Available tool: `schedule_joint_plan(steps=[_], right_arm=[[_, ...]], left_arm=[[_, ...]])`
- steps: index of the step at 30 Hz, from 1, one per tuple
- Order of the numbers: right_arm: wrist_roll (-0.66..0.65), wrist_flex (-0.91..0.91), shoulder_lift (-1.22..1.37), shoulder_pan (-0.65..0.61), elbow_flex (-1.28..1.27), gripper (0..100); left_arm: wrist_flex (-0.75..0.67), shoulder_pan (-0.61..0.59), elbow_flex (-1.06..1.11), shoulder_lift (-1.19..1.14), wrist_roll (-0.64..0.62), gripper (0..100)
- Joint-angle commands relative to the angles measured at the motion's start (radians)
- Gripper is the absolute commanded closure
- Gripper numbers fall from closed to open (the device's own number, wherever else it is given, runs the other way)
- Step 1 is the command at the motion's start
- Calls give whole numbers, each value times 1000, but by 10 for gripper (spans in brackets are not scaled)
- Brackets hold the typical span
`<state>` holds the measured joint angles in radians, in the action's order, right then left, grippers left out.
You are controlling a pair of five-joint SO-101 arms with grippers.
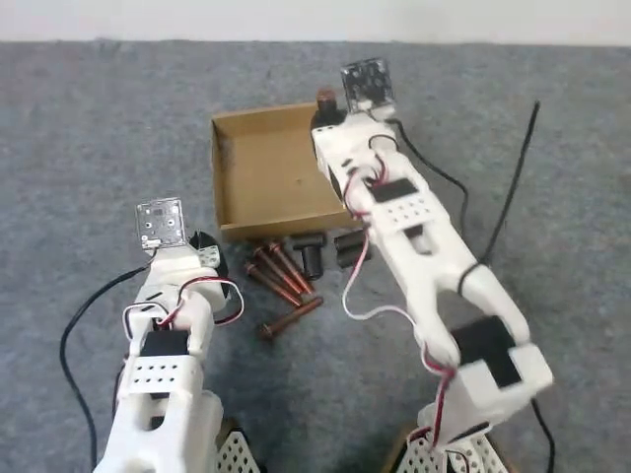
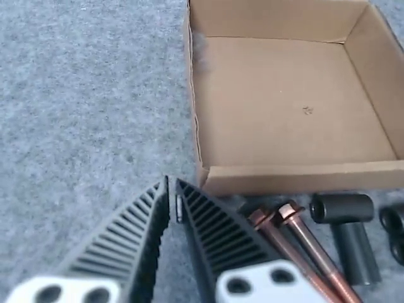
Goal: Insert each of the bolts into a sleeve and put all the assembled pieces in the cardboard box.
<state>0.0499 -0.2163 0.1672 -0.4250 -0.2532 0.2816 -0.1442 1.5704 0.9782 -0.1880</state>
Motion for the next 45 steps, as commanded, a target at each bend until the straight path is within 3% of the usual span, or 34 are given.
schedule_joint_plan(steps=[1,15,19,32,38,45], right_arm=[[-15,-134,44,15,222,991],[-17,-691,377,15,766,989],[-83,-802,460,15,884,988],[-100,-923,538,13,1010,987],[-100,-961,536,10,1010,866],[-95,-997,489,8,1033,943]], left_arm=[[-5,3,-10,31,12,988],[-5,3,-10,29,12,988],[-5,3,-10,29,12,988],[-5,3,-10,29,12,988],[-5,3,-10,29,12,988],[-5,3,-10,29,14,988]])
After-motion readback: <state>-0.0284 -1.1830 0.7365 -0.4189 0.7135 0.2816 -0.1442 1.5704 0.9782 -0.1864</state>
